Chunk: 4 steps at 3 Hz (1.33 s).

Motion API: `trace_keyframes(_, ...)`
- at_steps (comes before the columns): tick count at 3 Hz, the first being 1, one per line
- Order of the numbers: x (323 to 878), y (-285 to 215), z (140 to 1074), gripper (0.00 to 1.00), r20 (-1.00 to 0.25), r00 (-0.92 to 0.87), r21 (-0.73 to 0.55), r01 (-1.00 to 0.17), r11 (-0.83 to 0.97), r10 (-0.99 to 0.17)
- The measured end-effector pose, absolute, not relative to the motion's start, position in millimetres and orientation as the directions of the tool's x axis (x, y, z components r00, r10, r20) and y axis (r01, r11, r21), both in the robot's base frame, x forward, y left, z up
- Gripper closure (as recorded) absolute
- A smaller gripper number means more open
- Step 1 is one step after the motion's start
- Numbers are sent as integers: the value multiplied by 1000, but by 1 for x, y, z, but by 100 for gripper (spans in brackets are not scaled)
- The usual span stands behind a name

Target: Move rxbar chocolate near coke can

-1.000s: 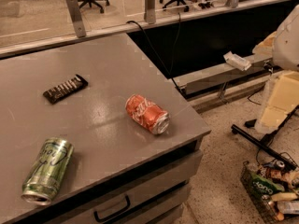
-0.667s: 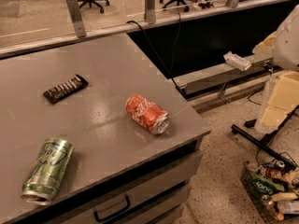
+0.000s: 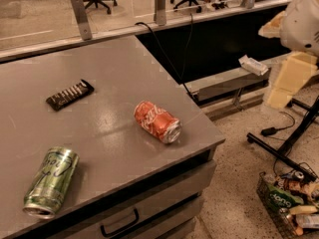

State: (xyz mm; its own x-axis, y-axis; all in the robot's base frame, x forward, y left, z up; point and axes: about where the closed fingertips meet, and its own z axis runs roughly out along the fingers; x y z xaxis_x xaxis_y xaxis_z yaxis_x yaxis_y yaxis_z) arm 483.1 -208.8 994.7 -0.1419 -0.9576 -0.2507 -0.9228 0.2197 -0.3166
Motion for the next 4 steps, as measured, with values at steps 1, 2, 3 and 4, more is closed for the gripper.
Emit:
trace_keyframes(1,521,-193,1004,0,-279,-47,-356,-923,149,-959)
trace_keyframes(2,558,-161,1005,0,-336,60,-374,-924,75,-940)
trace_keyframes(3,592,-117,995,0,-413,150,-363,-932,11,-898)
trace_keyframes(4,621,-83,983,0,-524,178,-335,-942,9,-833)
